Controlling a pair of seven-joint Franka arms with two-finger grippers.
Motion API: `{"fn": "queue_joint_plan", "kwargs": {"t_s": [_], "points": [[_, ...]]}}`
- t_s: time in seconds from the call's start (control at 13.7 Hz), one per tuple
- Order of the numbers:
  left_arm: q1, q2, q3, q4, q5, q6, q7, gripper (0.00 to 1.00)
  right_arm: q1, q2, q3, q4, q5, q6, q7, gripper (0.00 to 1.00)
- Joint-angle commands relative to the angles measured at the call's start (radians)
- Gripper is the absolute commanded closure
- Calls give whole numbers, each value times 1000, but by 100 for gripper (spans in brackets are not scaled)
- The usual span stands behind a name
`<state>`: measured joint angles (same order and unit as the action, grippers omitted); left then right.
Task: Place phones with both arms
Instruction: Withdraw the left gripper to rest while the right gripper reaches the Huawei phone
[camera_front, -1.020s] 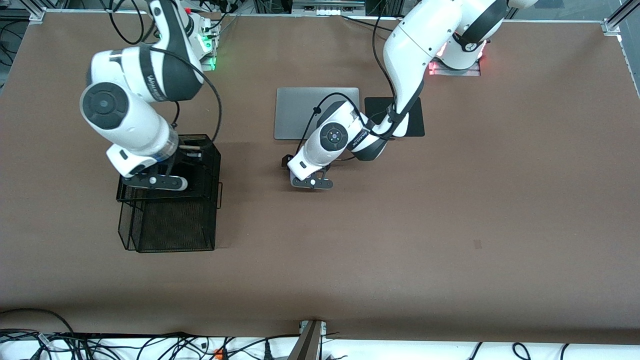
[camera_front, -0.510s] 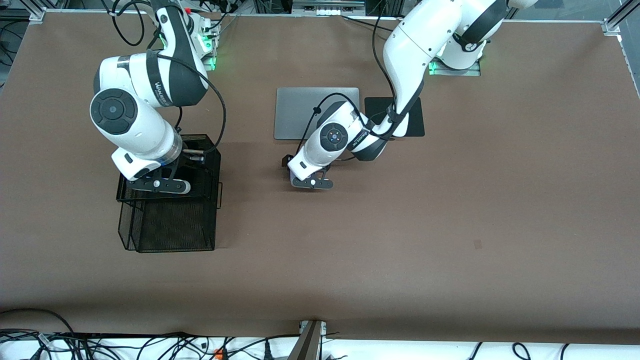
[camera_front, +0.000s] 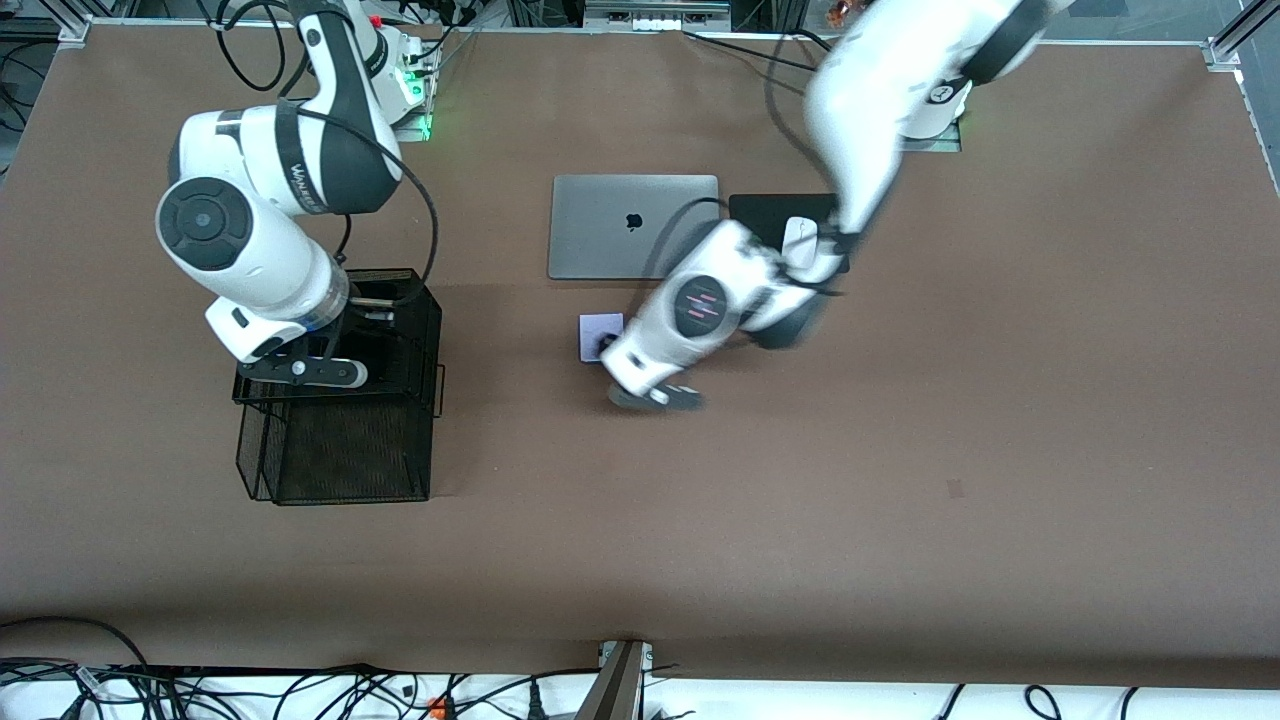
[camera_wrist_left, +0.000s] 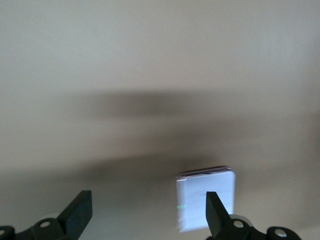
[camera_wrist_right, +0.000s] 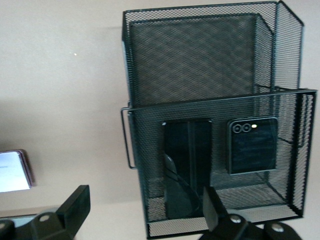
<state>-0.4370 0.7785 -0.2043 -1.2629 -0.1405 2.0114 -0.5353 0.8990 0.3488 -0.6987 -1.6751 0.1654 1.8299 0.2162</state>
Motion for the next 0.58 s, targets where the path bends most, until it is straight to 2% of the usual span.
{"fn": "queue_joint_plan", "kwargs": {"t_s": [0.0,0.29,0.51], "points": [[23,-108,-12,-105,21,-30,15,0,-9,-14,-10,0,13,-23,-40,0],[41,-125,0,-101,33,-33,14,0,-9,-14,-10,0,13,-23,-40,0],[130,-201,39,-102,108,-87,15,0,-9,-14,-10,0,13,-23,-40,0]]}}
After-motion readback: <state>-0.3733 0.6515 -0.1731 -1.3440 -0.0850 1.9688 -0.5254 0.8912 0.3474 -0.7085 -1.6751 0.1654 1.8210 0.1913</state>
